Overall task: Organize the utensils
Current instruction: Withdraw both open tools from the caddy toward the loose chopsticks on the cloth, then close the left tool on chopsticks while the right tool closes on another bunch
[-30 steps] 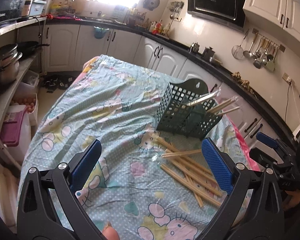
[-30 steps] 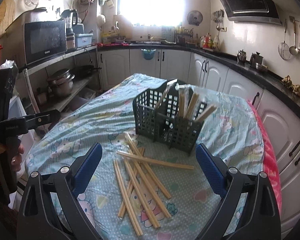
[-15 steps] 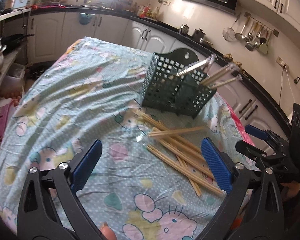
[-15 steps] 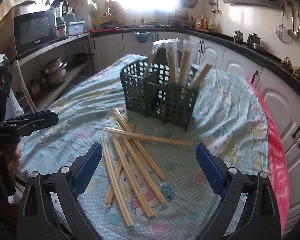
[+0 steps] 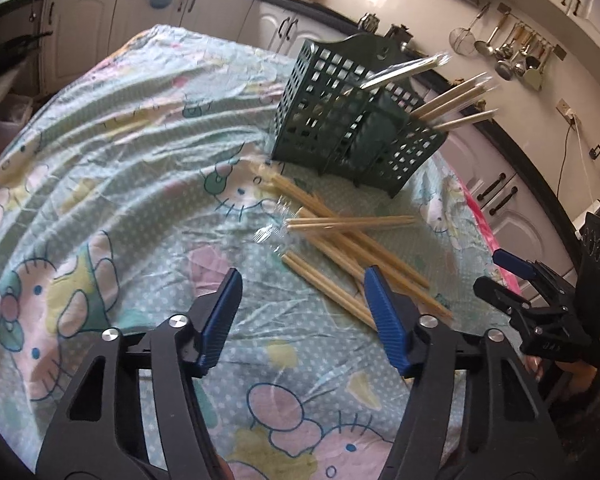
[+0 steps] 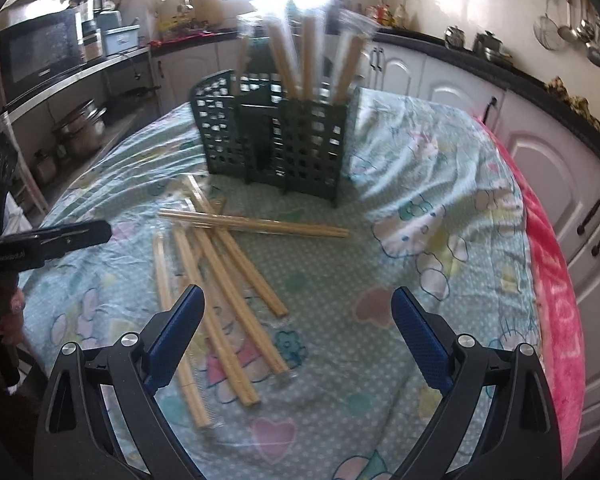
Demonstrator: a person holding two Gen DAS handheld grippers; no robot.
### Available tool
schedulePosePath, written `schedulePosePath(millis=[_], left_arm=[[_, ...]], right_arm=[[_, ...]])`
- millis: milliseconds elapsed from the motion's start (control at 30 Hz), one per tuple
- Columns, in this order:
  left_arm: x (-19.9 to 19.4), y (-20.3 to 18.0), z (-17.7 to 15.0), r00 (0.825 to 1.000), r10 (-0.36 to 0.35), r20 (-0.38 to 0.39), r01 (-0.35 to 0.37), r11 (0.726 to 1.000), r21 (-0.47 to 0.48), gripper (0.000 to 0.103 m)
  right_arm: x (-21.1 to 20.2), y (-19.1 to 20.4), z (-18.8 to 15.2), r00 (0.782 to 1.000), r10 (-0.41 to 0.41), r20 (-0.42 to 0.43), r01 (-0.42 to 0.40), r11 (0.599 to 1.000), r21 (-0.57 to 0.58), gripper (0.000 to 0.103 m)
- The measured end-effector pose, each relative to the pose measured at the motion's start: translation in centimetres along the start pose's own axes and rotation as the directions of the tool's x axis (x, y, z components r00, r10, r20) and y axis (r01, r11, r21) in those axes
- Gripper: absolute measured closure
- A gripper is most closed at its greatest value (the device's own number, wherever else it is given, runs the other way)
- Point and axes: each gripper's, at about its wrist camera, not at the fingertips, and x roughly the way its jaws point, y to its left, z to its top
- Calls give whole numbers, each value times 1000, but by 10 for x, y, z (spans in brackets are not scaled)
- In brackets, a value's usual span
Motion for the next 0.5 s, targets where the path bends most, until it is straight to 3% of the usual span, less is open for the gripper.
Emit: schedulePosePath(millis=[100,500], left_arm=[[10,4,2,1000,13,-23,-13,1000,-8,63],[42,12,17,995,55,-80,-55,998,-2,69]], right_arm=[[10,-8,4,1000,1,-10,-1,1000,22,11],[60,-37,29,997,-36,-75,39,999,27,33]])
